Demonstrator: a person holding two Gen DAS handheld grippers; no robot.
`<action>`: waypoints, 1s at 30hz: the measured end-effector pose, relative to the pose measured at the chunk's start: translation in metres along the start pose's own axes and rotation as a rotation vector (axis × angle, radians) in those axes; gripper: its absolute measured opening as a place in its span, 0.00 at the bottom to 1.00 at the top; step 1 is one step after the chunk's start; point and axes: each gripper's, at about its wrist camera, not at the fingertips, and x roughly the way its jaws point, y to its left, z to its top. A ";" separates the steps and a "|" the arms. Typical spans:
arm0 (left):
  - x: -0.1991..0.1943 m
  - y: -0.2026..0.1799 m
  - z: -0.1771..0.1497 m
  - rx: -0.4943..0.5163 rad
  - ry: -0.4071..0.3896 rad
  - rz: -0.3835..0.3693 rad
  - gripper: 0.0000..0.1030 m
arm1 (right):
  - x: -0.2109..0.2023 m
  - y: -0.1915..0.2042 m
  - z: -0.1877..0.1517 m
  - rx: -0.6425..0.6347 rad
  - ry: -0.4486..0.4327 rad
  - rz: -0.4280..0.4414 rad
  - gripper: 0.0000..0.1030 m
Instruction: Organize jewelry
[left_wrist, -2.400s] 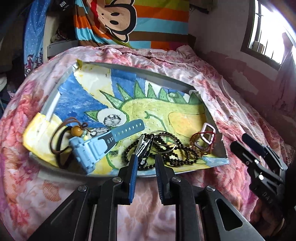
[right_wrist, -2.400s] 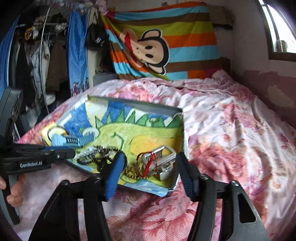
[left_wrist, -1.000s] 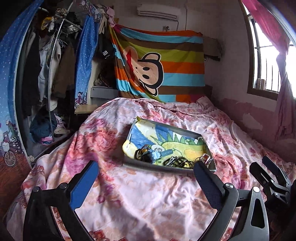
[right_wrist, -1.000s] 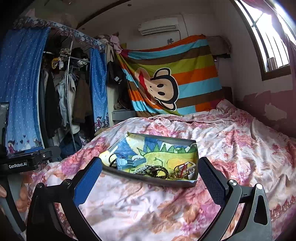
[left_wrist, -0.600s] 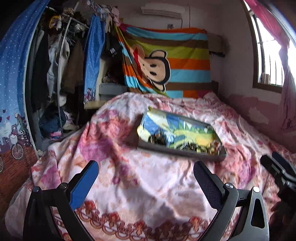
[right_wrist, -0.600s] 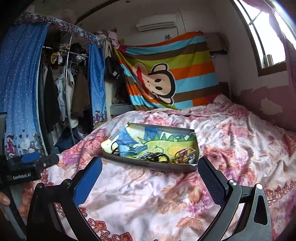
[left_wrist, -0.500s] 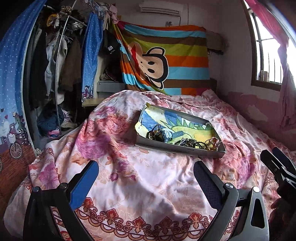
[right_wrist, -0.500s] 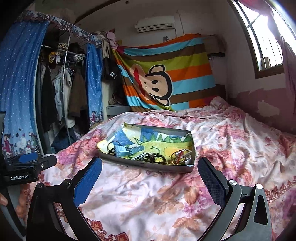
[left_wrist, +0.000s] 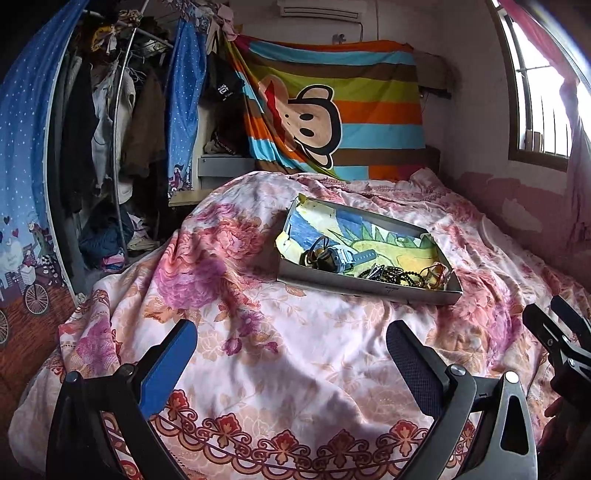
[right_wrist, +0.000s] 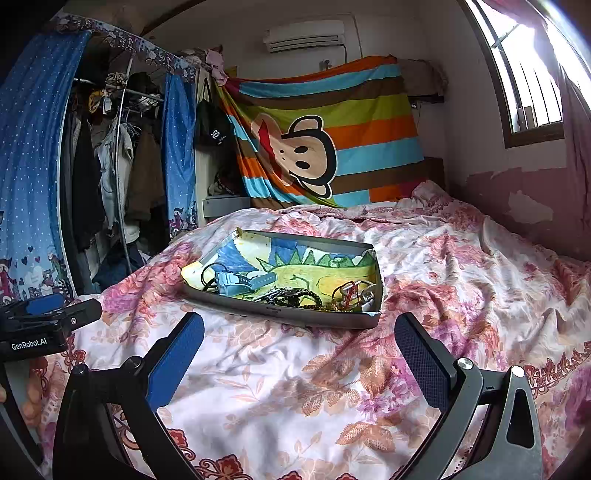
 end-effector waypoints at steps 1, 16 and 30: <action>-0.001 -0.001 0.000 0.005 -0.003 0.001 1.00 | 0.000 0.000 0.000 0.000 -0.001 0.000 0.98; -0.002 -0.004 -0.001 0.022 -0.009 0.007 1.00 | 0.001 0.000 0.000 -0.001 0.000 0.000 0.99; -0.003 -0.005 -0.001 0.022 -0.009 0.005 1.00 | 0.002 0.001 -0.005 -0.008 0.002 0.005 0.98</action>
